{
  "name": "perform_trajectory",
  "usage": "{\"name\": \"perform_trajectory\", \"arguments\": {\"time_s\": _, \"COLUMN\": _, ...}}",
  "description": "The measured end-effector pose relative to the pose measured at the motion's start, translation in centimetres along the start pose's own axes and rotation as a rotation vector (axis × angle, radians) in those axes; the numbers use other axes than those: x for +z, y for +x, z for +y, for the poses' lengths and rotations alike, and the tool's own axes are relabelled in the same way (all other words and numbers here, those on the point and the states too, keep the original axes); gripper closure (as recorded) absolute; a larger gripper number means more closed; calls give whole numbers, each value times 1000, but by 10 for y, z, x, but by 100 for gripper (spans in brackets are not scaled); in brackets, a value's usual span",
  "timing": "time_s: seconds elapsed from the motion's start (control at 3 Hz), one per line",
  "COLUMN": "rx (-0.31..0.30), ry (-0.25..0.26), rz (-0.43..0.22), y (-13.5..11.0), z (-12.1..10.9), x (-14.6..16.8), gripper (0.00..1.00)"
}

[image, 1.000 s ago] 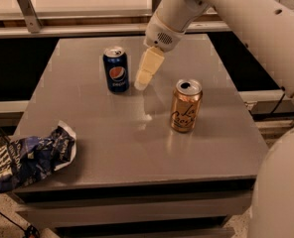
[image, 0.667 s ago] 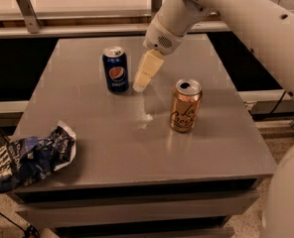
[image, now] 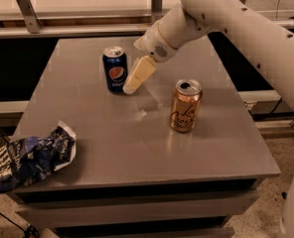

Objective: Move pepsi can near blue chip bag

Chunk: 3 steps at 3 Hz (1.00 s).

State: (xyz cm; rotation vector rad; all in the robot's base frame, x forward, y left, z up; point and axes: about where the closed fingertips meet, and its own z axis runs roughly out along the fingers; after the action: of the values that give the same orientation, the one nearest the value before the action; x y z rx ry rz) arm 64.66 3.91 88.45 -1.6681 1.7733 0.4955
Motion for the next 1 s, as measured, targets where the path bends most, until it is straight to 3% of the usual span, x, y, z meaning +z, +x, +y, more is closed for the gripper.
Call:
{"name": "perform_trajectory", "arguments": {"time_s": 0.33, "rx": 5, "ry": -14, "rz": -54, "y": -12, "z": -1, "x": 11, "gripper": 0}}
{"name": "perform_trajectory", "arguments": {"time_s": 0.67, "rx": 7, "ry": -30, "rz": -85, "y": -23, "z": 0, "x": 19, "gripper": 14}}
{"name": "perform_trajectory", "arguments": {"time_s": 1.0, "rx": 2, "ry": -41, "rz": -105, "y": -33, "z": 3, "x": 22, "gripper": 38}}
